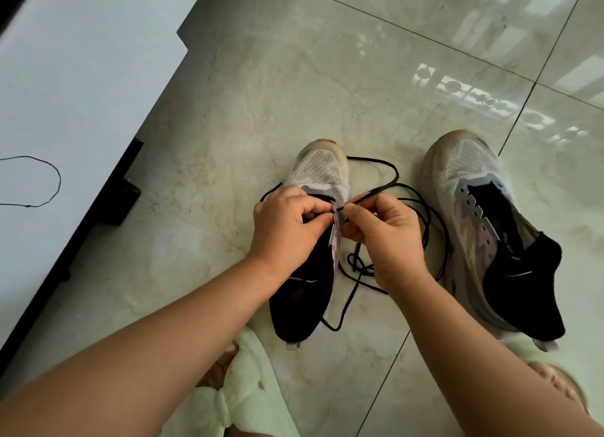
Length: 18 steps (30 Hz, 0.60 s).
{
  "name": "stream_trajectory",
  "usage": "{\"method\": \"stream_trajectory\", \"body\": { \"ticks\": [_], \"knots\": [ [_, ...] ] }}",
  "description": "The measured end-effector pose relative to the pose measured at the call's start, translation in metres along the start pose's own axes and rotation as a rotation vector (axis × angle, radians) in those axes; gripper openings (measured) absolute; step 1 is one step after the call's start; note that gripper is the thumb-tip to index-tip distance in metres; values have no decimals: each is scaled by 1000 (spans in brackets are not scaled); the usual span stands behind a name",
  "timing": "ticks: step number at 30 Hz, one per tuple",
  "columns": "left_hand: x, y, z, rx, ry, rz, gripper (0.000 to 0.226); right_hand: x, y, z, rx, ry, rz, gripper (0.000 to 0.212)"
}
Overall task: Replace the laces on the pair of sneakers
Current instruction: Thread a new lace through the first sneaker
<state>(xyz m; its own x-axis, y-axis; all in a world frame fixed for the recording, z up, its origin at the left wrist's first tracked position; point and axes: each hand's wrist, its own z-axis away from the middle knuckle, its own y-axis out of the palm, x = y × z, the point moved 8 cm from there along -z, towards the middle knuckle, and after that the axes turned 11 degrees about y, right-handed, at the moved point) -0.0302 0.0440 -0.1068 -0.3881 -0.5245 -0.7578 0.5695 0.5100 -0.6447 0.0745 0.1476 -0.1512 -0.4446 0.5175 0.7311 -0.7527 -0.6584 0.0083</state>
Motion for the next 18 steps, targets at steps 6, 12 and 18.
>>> {"method": "stream_trajectory", "body": {
  "ticks": [6,12,18],
  "knots": [
    [-10,-1,-1,-57,157,-32,7,3,3,2,30,-21,73,12],
    [-12,3,-2,-12,213,-99,4,21,6,7,11,-58,394,16],
    [-9,-2,-2,-29,213,-76,1,9,16,13,69,162,440,14]
  ]
}}
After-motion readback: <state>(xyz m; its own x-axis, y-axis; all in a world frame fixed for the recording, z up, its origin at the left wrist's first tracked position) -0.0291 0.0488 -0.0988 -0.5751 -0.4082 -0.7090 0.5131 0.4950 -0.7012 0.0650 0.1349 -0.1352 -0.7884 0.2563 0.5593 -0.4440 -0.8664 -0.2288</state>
